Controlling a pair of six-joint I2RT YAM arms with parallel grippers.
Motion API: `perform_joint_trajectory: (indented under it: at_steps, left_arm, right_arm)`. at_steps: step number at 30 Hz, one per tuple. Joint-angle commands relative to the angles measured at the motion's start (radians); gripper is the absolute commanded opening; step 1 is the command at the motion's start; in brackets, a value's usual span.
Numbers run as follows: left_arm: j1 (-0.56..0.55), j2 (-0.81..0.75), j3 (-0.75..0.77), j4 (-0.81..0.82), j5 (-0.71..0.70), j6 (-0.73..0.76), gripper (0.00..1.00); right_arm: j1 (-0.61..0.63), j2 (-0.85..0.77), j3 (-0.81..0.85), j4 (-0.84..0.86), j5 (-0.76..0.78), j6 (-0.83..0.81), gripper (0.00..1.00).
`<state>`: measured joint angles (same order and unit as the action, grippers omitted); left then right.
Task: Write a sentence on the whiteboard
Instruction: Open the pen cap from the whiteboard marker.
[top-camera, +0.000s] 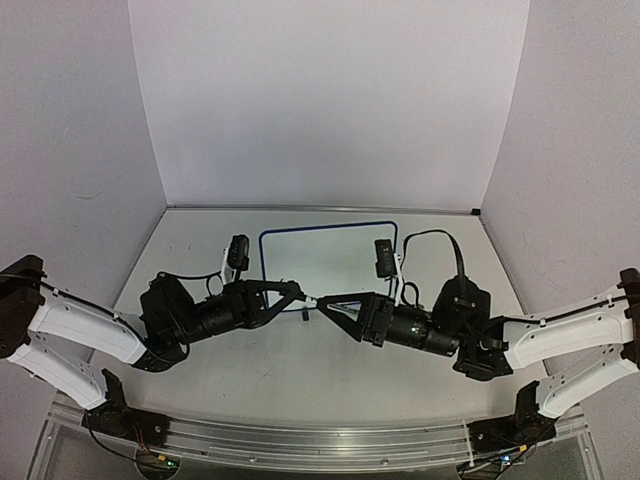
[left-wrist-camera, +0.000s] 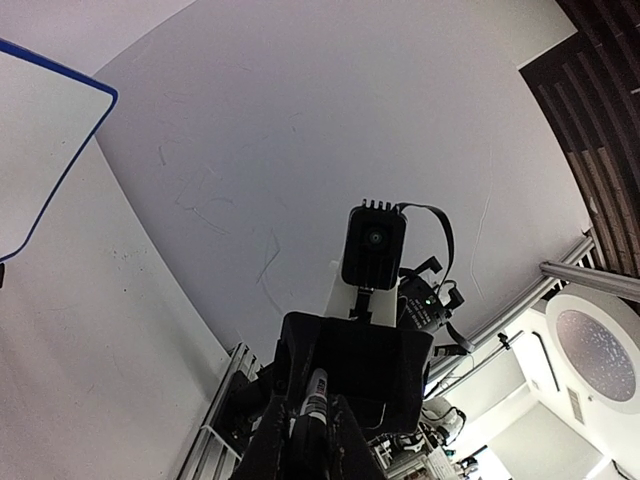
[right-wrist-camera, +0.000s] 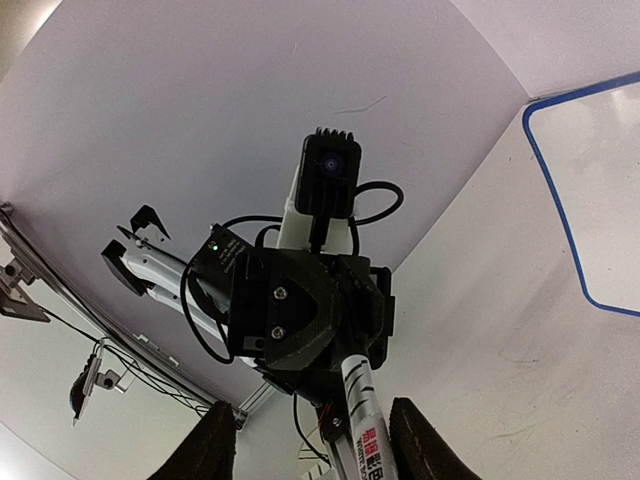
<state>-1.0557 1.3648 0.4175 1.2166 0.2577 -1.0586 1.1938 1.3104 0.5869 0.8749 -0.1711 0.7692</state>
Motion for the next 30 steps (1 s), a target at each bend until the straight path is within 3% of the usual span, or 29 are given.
perform_joint_trajectory:
  at_steps: [1, 10, 16, 22, 26, 30]
  left_arm:
    - [-0.003, 0.021, 0.042, 0.035, 0.037, -0.015, 0.00]
    - [-0.003, 0.040, 0.043, 0.050, 0.040, -0.027, 0.00]
    - [-0.003, 0.039, 0.044, 0.047, 0.038, -0.026, 0.00]
    - [-0.001, 0.012, 0.015, 0.075, -0.017, -0.017, 0.00]
    - [0.031, -0.085, -0.055, 0.064, -0.101, -0.016, 0.00]
    - [0.095, -0.267, -0.087, -0.166, -0.143, 0.002, 0.00]
  right_arm:
    - [0.000, 0.016, 0.016, 0.058, -0.009, 0.005, 0.43]
    - [0.000, 0.016, 0.010, 0.058, 0.008, 0.008, 0.21]
    - [0.000, 0.016, 0.005, 0.056, 0.028, 0.020, 0.01]
    - [0.000, -0.008, -0.034, 0.054, 0.073, 0.035, 0.00]
    - [-0.001, -0.076, -0.092, 0.026, 0.133, 0.025, 0.00]
    - [-0.008, -0.168, -0.120, -0.100, 0.174, -0.004, 0.00]
